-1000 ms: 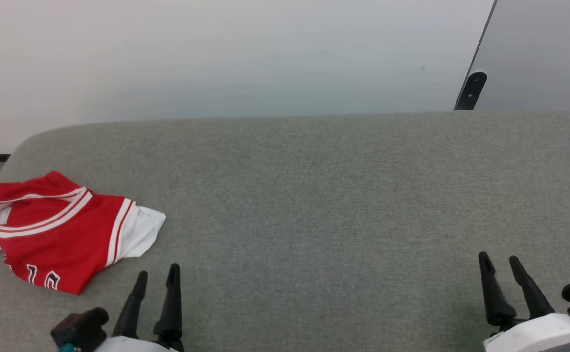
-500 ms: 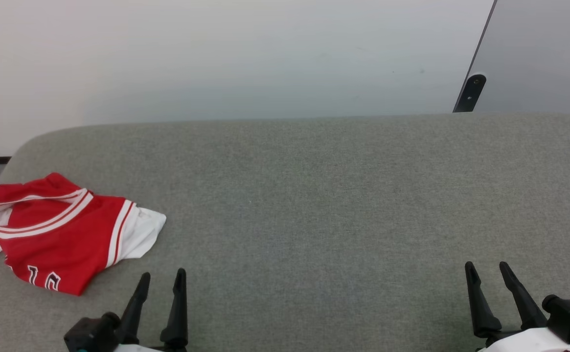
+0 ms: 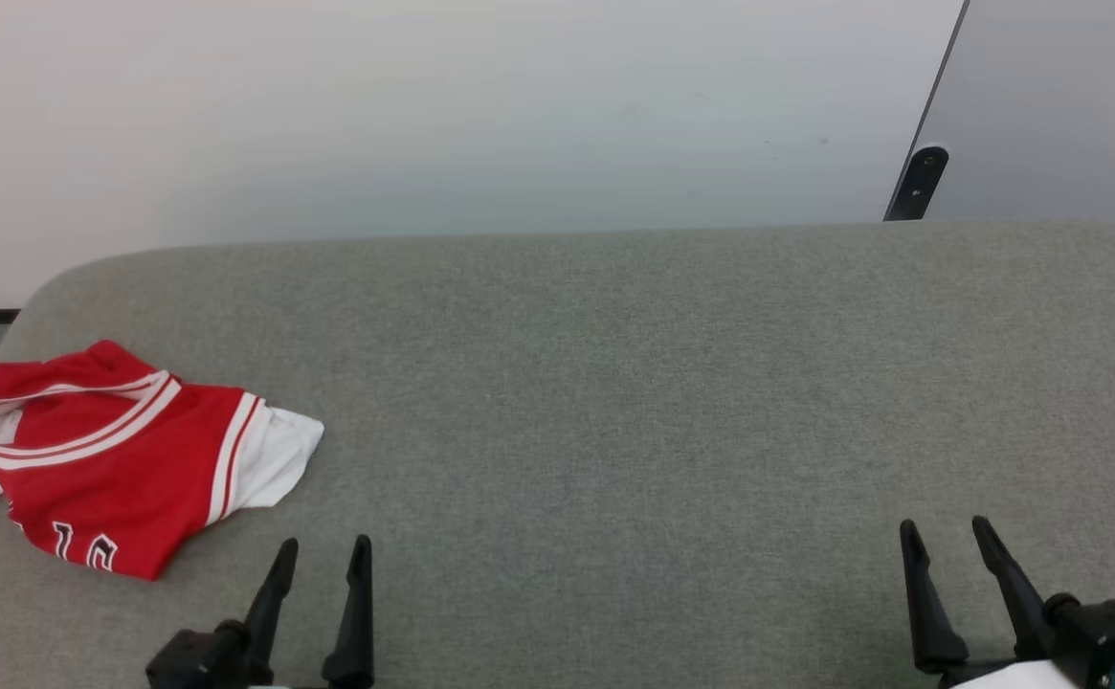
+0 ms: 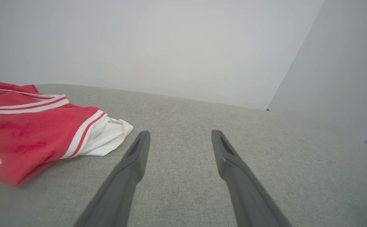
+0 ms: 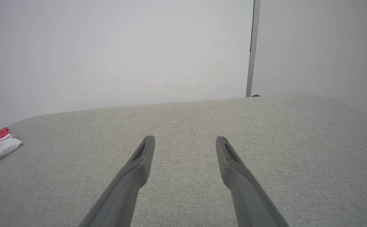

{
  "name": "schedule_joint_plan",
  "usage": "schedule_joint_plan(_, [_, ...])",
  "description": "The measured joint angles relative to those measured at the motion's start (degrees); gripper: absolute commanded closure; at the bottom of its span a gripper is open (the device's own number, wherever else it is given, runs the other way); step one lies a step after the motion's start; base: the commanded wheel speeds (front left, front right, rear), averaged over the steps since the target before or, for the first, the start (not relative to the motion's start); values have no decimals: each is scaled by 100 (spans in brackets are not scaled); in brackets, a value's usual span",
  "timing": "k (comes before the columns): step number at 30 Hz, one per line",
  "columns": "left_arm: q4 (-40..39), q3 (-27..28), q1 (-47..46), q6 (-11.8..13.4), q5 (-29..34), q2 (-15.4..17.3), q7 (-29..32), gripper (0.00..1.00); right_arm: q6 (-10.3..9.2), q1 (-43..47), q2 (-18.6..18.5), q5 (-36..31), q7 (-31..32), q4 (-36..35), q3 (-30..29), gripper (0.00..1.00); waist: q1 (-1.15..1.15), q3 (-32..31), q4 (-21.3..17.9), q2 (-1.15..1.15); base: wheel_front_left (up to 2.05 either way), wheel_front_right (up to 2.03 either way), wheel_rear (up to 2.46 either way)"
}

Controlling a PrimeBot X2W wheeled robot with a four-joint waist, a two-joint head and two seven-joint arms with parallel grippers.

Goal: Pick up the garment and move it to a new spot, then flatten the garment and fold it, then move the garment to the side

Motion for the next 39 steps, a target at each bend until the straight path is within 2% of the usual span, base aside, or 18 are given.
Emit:
schedule_joint_plan(15, [36, -34, 86, -5, 502, 0, -152, 0, 0, 17, 76, -530, -156, 24, -69, 0, 0, 2, -11, 0, 0, 0, 0])
schedule_joint_plan(24, [79, -94, 143, -7, 609, 10, -242, 0, 0, 20, 99, -422, -233, 4, -71, 0, 0, 6, -48, 0, 0, 0, 0])
schedule_joint_plan(39, [185, -26, 153, -7, 241, 13, -242, 0, 0, 92, 110, 70, -234, -21, -16, 0, 0, 7, -22, 0, 0, 0, 0])
